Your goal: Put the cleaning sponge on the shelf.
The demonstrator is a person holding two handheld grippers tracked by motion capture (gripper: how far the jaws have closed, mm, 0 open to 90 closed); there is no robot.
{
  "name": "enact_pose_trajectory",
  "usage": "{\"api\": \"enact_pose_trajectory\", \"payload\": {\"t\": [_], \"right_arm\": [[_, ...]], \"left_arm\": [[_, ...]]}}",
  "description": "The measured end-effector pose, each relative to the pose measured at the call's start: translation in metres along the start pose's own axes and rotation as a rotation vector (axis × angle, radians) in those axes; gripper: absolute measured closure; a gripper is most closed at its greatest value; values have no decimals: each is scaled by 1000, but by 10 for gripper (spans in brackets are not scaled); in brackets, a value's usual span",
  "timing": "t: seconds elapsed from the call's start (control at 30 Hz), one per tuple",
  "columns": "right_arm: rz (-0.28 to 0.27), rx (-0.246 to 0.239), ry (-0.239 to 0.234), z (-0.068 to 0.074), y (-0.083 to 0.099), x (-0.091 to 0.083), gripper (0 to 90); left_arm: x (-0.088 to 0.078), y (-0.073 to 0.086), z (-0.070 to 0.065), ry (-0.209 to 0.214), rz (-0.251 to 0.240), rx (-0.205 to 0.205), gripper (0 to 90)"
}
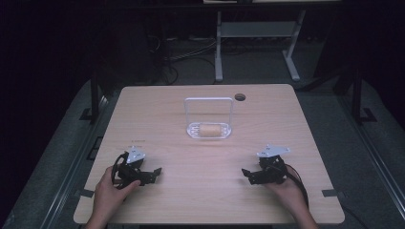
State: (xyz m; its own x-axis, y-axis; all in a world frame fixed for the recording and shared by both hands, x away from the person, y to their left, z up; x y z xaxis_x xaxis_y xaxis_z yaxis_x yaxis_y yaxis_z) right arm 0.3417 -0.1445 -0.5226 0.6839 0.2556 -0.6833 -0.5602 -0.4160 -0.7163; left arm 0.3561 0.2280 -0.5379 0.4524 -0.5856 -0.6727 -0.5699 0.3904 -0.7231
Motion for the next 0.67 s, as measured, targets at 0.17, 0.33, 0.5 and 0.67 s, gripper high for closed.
{"api": "enact_pose_trajectory", "payload": {"t": [0.17, 0.33, 0.5, 0.67], "right_arm": [[-10, 36, 25, -6, 19, -10, 107], [-21, 46, 51, -12, 32, -12, 106], [11, 54, 58, -12, 42, -9, 94], [13, 55, 55, -12, 42, -9, 93]], "left_arm": [[-1, 1, -1, 1, 1, 3, 127], [-2, 2, -1, 3, 1, 3, 127], [-2, 3, -1, 3, 1, 3, 127], [-2, 3, -2, 3, 1, 3, 127]]}}
Point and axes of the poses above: each handheld gripper's, and its own axes: x roughly forward along the jaws, y roughly out of its underside, z roughly to its left, the point moved 9 cm from there along x, roughly forward along the jaws, and after that the axes turned 14 degrees about y, right-handed, at the moved point
